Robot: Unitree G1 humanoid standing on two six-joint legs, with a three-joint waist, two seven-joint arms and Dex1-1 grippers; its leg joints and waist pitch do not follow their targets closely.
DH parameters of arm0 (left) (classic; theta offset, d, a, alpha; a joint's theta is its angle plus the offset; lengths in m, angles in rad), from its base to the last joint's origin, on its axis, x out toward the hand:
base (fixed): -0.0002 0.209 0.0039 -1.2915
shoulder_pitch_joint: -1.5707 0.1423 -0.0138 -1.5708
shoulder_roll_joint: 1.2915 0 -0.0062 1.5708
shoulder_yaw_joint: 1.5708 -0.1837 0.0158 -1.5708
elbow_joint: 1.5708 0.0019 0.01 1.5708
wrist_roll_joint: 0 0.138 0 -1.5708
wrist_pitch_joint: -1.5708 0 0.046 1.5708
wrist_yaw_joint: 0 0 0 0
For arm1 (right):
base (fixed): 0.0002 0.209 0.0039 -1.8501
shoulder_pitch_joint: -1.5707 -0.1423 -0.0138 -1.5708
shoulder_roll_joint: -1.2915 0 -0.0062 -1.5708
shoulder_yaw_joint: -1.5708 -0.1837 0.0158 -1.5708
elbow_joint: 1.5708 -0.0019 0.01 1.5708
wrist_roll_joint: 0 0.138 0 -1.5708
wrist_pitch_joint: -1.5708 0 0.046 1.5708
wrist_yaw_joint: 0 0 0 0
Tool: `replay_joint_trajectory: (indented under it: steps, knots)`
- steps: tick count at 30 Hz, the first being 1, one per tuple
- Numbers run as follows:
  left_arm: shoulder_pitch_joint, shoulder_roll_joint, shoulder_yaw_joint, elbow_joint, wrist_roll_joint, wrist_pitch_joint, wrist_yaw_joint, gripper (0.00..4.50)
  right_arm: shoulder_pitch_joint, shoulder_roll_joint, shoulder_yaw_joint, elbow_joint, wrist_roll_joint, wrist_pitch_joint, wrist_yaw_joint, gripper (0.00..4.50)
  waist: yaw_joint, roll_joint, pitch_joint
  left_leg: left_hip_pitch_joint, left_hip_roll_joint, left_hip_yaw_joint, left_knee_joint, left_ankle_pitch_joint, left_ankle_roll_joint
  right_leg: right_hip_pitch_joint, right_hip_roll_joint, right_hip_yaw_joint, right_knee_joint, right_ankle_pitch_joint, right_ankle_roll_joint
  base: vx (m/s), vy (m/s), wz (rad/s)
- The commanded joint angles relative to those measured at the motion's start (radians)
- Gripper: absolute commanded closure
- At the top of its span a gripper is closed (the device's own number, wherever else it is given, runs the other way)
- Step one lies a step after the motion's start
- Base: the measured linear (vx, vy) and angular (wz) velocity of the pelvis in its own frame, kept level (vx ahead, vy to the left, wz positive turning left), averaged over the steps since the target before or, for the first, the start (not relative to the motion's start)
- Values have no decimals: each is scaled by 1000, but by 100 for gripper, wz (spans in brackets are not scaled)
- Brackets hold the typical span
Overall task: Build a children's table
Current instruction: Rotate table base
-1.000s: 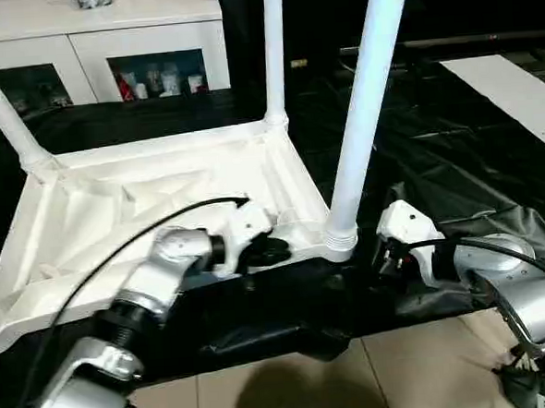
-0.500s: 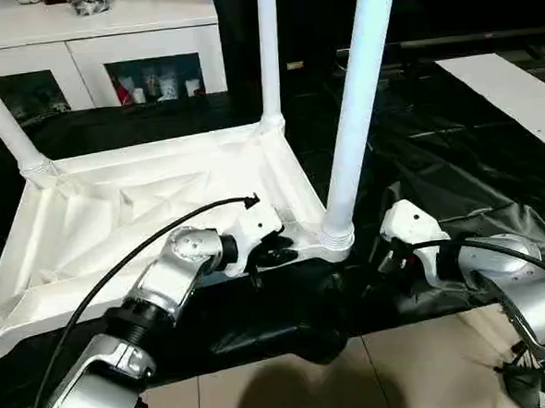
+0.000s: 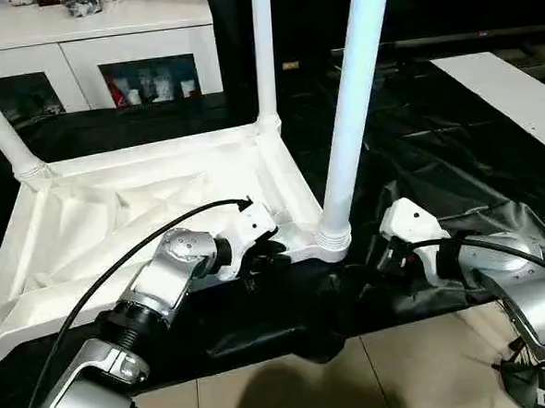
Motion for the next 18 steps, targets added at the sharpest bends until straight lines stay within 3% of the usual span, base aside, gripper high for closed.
replay_joint_trajectory:
  steps: [1,3,7,10,14,18]
  knots:
    - [4,14,2,9,14,19,7,389,-8,2,-4,-3,8,3,-6,53,4,-6,-62,12,3,2,-73,-306,28,48,-23,19,-85,-310,-189,0,0,0]
    - [2,15,-1,12,20,20,1,401,-2,1,-5,-9,10,5,-7,53,4,-2,-61,12,3,1,-74,-312,26,47,-23,19,-86,-319,-187,0,0,0]
    - [-4,22,-27,15,39,36,-28,442,5,0,-6,-11,10,4,-7,53,1,-5,-62,11,3,0,-75,-319,23,48,-23,18,-88,-322,-181,0,0,0]
    - [-15,43,-74,27,74,35,-73,449,5,-1,-8,-9,10,6,-7,53,1,-4,-65,11,4,-1,-74,-302,25,49,-23,19,-84,-286,-189,0,0,0]
    - [-25,46,-85,38,84,34,-82,449,2,-3,-10,-4,10,4,-6,53,1,-1,-66,11,4,2,-72,-278,31,52,-23,20,-79,-222,-217,0,0,0]
    - [-34,50,-96,57,100,26,-90,449,-5,-2,-10,7,8,0,-6,53,2,-3,-62,13,3,2,-74,-305,28,51,-23,19,-84,-276,-211,0,0,0]
